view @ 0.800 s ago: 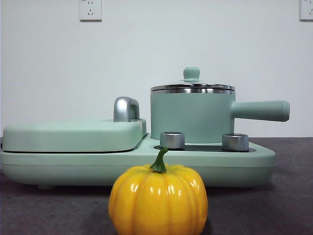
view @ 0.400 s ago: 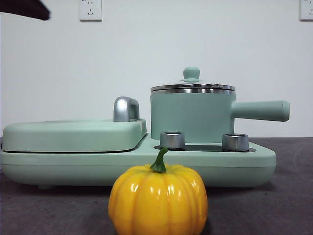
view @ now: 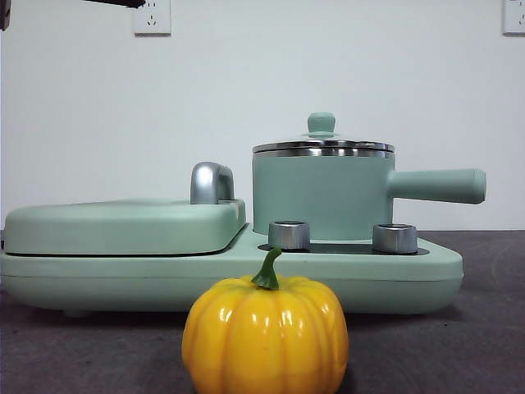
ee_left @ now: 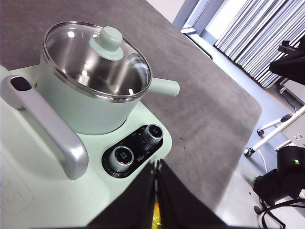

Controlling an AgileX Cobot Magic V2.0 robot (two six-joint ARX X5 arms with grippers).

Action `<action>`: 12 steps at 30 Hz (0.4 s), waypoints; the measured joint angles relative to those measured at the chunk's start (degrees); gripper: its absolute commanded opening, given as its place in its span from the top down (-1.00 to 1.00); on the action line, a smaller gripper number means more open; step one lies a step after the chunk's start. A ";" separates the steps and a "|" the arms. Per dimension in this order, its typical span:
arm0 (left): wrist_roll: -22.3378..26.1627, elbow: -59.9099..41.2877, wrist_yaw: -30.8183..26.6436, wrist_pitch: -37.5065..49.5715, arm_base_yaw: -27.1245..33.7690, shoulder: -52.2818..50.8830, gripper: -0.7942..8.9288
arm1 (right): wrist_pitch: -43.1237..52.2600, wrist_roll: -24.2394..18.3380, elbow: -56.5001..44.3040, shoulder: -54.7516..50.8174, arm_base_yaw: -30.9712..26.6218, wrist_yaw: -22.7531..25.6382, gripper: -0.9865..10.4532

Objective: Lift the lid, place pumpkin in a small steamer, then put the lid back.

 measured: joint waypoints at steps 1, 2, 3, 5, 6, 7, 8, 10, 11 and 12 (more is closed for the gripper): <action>0.20 0.00 0.00 0.04 0.00 0.00 0.81 | 0.00 -0.26 0.00 0.02 0.00 0.00 0.79; 0.39 0.00 0.00 0.04 0.00 0.00 0.77 | 0.00 -0.42 0.00 0.02 0.00 0.04 0.77; 0.59 0.00 0.00 0.02 0.00 0.00 0.72 | 0.00 -0.55 0.00 0.02 0.00 0.20 0.71; 0.63 0.00 0.00 0.04 0.00 0.00 0.52 | 0.02 -0.68 0.00 0.02 0.00 1.03 0.51; 0.66 0.00 0.00 0.02 0.00 0.00 0.39 | 0.00 -0.68 0.00 0.02 0.00 1.66 0.40; 0.72 0.00 0.00 0.02 0.00 0.00 0.25 | 0.00 -0.70 0.00 0.02 0.00 2.14 0.26; 0.83 0.00 0.00 0.04 0.00 0.00 0.10 | 0.02 -0.68 0.00 0.02 0.00 2.82 0.16; 0.94 0.00 0.00 0.04 0.00 0.00 -0.19 | 0.00 -0.70 0.00 0.02 0.00 3.85 -0.02; 1.01 0.00 0.00 0.04 0.00 0.00 -0.28 | 0.00 -0.70 0.00 0.02 0.00 4.63 -0.09; 1.03 0.00 0.00 0.04 0.00 0.00 -0.35 | 0.00 -0.68 0.00 0.02 0.00 5.29 -0.12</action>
